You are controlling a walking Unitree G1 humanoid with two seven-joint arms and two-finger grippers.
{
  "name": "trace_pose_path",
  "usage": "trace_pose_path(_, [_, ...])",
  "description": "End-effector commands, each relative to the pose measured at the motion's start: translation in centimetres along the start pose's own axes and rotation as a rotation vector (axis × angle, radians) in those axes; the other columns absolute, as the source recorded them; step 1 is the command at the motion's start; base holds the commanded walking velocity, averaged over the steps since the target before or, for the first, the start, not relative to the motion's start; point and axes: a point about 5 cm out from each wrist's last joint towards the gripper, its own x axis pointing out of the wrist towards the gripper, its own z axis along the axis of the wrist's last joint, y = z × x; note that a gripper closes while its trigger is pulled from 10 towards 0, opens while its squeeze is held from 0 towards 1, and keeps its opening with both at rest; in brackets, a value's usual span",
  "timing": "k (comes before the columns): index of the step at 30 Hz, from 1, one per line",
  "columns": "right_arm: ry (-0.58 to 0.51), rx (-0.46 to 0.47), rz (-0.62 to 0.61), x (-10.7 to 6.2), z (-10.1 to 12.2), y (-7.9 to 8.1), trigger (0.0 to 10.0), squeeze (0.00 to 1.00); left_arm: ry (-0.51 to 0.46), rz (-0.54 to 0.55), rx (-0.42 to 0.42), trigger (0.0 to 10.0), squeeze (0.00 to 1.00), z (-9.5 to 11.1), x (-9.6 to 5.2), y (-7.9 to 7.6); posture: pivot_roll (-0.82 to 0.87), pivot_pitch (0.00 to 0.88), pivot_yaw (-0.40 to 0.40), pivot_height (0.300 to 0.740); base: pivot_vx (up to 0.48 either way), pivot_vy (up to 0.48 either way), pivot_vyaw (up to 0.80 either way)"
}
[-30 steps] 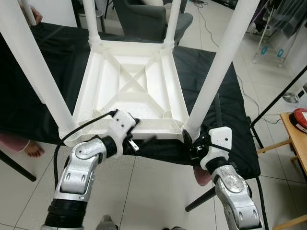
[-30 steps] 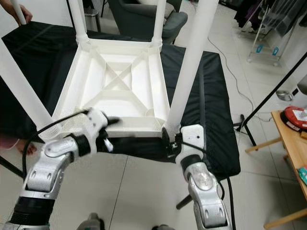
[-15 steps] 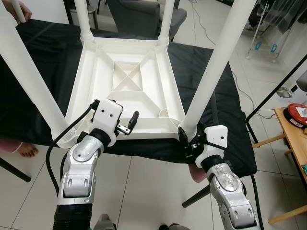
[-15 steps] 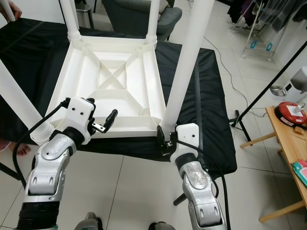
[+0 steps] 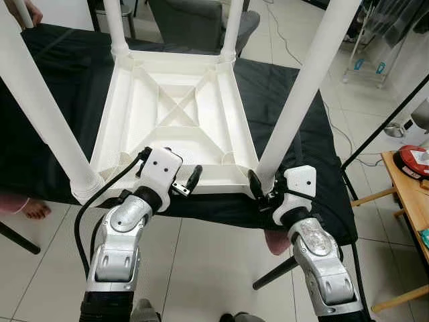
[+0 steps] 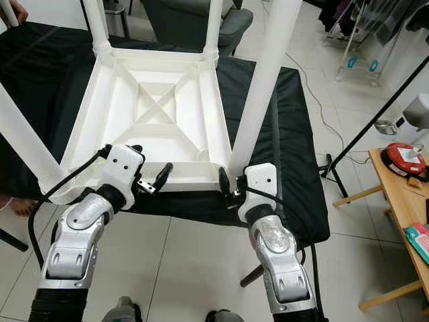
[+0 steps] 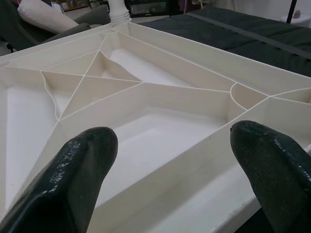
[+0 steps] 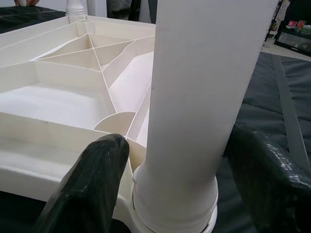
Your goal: Building children table
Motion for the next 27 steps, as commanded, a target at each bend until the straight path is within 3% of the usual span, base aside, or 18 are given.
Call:
trace_pose_path(1, [-0.014,0.002,0.029,0.3,0.1,0.0,10.0,0.0,0.023,0.179,-0.01,10.0,0.0,-0.4,-0.2,1.2,0.18,0.086,-0.09,0.74,0.0,0.0,0.0])
trace_pose_path(9, [-0.017,0.056,0.067,1.2,0.2,0.1,10.0,0.0,0.022,0.192,0.003,10.0,0.0,-0.3,-0.7,1.4,0.2,0.077,-0.096,0.74,0.0,0.0,0.0])
trace_pose_path(17, [-0.034,0.06,0.08,2.5,0.7,-1.1,10.0,0.0,0.028,0.127,-0.001,10.0,0.0,-0.5,-1.6,1.2,0.2,0.073,-0.086,0.74,0.0,0.0,0.0])
trace_pose_path(23, [-0.014,0.06,0.098,3.1,0.4,-1.8,10.0,0.0,0.042,0.082,-0.021,10.0,0.0,-0.5,-3.1,1.0,0.21,0.078,-0.086,0.74,0.0,0.0,0.0])
trace_pose_path(27, [0.027,0.071,0.193,3.1,-0.5,-1.1,10.0,0.0,0.077,0.1,-0.053,10.0,0.0,-1.1,-4.5,1.5,0.21,0.078,-0.086,0.74,0.0,0.0,0.0])
